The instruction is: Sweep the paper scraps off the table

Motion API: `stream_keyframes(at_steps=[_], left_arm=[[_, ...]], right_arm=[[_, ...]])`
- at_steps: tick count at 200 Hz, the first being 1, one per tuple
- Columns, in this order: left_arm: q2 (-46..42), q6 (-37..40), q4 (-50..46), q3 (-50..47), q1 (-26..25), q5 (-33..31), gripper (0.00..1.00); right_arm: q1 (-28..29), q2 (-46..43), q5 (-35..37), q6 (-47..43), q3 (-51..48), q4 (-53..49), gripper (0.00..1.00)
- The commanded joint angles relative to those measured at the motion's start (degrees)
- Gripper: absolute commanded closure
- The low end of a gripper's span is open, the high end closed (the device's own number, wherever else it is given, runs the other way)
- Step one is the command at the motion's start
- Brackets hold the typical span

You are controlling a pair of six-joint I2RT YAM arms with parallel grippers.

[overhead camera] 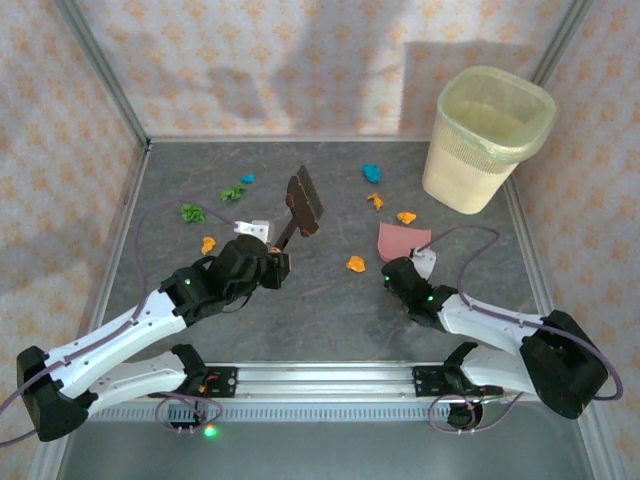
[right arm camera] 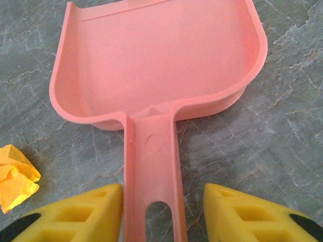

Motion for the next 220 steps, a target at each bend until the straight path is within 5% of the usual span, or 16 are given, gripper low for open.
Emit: stream_keyframes(at_steps=[1, 108, 143, 177, 220], left_arm=[[-0.8, -0.6, 3.1, -0.4, -0.1, -2.8, 1.0], [-1.4, -1.1, 2.8, -0.7, -0.2, -4.0, 1.0], [-1.8, -1.4, 2.8, -0.7, -0.2, -4.5, 1.0], [-3.0, -1.7, 2.8, -1.3, -0.2, -5.4, 1.0], [-5.9, -2.5, 2.7, -1.6, -0.1, -7.2, 1.0]], right_arm=[[0.4, 1.1, 3.7, -0.7, -0.7, 1.8, 0.56], [0.4, 3.2, 4.0, -2.2, -1.3, 3.5, 0.75], [0.4, 2.2, 3.7, -2.4, -0.8, 1.9, 0.9], [0.4, -4.4, 2.3, -3.2, 0.1, -2.6, 1.0], [0.4, -13.8, -1.4, -6.6, 3.4, -12.5, 1.0]])
